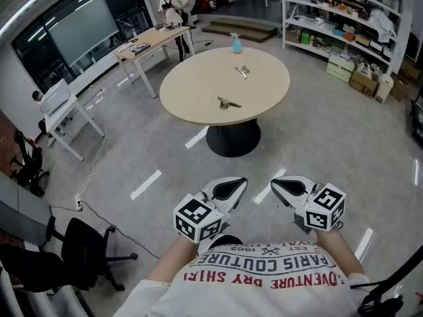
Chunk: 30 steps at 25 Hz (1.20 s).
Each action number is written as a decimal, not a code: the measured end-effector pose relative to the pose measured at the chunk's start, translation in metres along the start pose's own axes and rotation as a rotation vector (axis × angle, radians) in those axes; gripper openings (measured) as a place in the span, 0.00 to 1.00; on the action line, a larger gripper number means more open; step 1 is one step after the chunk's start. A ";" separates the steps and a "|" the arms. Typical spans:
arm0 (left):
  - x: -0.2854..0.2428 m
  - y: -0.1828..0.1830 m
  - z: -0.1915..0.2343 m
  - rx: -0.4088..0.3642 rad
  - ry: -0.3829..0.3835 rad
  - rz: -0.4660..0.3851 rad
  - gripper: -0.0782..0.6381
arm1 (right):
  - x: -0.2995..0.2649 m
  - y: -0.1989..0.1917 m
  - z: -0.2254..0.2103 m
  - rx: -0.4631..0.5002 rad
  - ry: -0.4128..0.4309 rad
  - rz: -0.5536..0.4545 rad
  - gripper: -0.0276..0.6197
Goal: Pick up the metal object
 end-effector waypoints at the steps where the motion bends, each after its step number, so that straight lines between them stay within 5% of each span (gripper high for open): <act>1: -0.003 0.001 0.006 -0.002 0.000 -0.002 0.11 | -0.005 0.001 -0.005 0.002 0.002 -0.002 0.05; 10: -0.044 -0.017 0.100 0.018 0.012 -0.008 0.11 | -0.075 -0.008 -0.078 0.008 0.007 -0.002 0.05; 22: -0.165 -0.028 0.346 0.077 0.008 0.065 0.11 | -0.262 0.013 -0.287 -0.041 -0.051 0.017 0.05; 26: -0.192 -0.022 0.404 0.066 0.015 0.081 0.11 | -0.301 0.024 -0.333 -0.054 -0.063 0.012 0.05; 30: -0.220 -0.037 0.442 0.132 0.031 0.115 0.11 | -0.326 0.018 -0.364 -0.077 -0.054 0.036 0.05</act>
Point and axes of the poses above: the fingertips, and each gripper's own axes: x backward along the fingers, z to its left, y out of its top, the point moved 3 cm from there along x, backward along the fingers, and after that the axes turned 13 degrees about -z, right-handed, at the moved point
